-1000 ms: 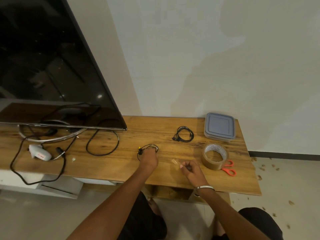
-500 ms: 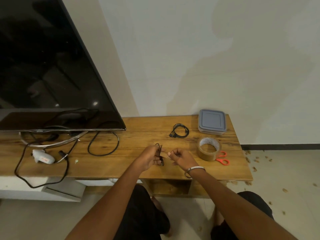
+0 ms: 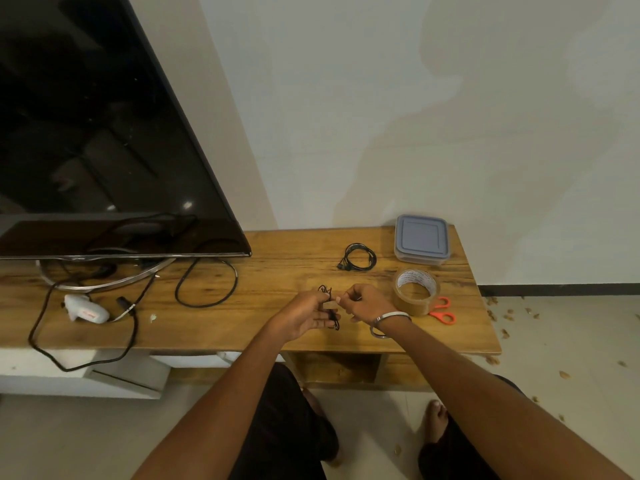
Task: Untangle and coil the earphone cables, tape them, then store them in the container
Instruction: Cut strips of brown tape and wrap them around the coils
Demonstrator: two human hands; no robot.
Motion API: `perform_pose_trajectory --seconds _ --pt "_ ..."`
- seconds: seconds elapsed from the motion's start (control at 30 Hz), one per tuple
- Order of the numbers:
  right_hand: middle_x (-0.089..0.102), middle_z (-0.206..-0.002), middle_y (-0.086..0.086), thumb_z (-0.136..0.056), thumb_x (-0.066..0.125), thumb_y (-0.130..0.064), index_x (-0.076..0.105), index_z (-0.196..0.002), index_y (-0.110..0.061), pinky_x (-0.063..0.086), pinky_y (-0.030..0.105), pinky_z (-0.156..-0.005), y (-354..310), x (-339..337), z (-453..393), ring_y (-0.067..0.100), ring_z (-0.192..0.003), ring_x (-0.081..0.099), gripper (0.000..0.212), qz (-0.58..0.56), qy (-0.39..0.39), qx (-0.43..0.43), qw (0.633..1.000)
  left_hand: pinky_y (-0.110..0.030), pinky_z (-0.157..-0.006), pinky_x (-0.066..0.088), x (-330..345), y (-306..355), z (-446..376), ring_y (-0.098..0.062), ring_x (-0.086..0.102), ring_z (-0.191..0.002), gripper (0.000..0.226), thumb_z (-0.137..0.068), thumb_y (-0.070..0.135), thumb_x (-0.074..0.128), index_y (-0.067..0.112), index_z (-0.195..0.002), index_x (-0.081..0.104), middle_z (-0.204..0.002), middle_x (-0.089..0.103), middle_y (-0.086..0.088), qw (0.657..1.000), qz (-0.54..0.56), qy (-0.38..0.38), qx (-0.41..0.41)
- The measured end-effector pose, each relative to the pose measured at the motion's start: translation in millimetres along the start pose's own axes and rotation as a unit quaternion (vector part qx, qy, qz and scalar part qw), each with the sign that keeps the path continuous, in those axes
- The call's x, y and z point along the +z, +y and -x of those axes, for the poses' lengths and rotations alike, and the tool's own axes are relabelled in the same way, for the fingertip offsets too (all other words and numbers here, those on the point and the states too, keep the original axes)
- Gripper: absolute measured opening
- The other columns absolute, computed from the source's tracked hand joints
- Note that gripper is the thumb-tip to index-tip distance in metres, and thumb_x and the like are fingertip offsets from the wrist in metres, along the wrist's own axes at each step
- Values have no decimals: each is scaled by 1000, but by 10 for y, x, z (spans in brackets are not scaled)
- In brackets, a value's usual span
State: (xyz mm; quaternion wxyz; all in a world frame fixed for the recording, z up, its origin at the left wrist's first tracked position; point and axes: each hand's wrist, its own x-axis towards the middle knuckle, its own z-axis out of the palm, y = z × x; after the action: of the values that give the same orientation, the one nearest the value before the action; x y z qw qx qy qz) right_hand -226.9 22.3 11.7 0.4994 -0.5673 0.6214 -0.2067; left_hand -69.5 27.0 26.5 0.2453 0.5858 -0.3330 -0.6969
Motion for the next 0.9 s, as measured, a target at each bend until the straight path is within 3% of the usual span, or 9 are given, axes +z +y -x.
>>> perform_pose_trajectory --seconds 0.17,0.27,0.43,0.63,0.8,0.9 --pt "62 -81 -2 -86 64 -36 55 -79 -22 59 30 -66 -11 -14 -1 16 -74 63 17 17 6 4 1000 -34 -85 56 -19 -39 12 -23 68 -94 16 -97 8 54 6 -112 60 -106 66 -12 999 -41 -21 19" --pt "63 -85 3 -87 63 -33 55 -79 -21 60 37 -72 2 -15 10 21 -79 66 16 25 7 6 1000 -32 -82 57 -26 -55 24 -21 68 -92 17 -98 4 50 8 -112 60 -108 65 -10 998 -37 -32 27" --pt "63 -89 2 -86 65 -32 58 -88 -16 58 32 -69 50 -17 17 17 -81 63 18 -2 3 24 1000 -33 -86 55 -6 -80 60 -20 67 -93 23 -99 4 48 7 -121 57 -110 64 -9 997 -38 -49 41" --pt "65 -93 6 -86 65 -33 60 -100 -9 59 37 -74 100 -20 43 21 -83 66 28 -16 -7 42 999 -30 -81 56 18 -101 95 -20 68 -95 26 -98 2 49 13 -118 61 -123 59 -9 996 -12 -76 51" --pt "62 -85 0 -89 62 -32 58 -106 -9 55 25 -63 88 3 101 8 -69 61 29 -5 -3 40 999 -30 -79 56 47 -135 107 -17 69 -90 27 -97 2 51 16 -117 63 -118 60 -7 995 12 -83 51" --pt "60 -81 -1 -87 64 -33 59 -102 -9 56 32 -66 98 22 107 16 -71 62 29 10 20 21 1000 -29 -78 56 48 -167 87 -16 70 -86 26 -96 3 54 17 -115 64 -115 62 -7 995 31 -79 46"
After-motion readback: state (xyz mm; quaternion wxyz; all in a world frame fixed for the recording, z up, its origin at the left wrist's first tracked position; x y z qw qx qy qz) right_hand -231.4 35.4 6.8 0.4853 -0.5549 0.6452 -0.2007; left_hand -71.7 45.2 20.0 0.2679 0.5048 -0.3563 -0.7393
